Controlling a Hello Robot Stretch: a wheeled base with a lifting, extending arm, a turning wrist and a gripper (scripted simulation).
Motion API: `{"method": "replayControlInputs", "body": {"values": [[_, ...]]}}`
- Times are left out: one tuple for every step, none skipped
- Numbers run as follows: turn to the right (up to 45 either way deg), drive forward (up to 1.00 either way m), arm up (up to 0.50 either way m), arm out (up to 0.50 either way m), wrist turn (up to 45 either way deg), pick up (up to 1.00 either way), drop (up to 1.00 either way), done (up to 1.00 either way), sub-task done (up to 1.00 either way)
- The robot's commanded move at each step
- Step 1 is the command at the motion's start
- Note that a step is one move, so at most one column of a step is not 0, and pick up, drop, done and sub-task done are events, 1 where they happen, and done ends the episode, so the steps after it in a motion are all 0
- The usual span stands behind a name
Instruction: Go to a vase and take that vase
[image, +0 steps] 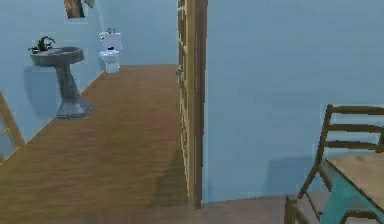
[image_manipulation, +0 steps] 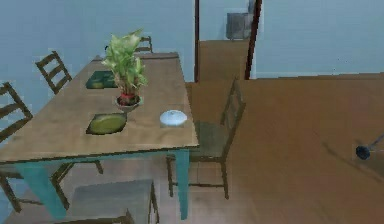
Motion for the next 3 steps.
{"method": "replayControlInputs", "body": {"values": [[45.0, 0.00, 0.00, 0.00, 0.0, 0.00, 0.00, 0.00, 0.00], [45.0, 0.00, 0.00, 0.00, 0.0, 0.00, 0.00, 0.00, 0.00], [24.0, 0.00, 0.00, 0.00, 0.0, 0.00, 0.00, 0.00, 0.00]]}}
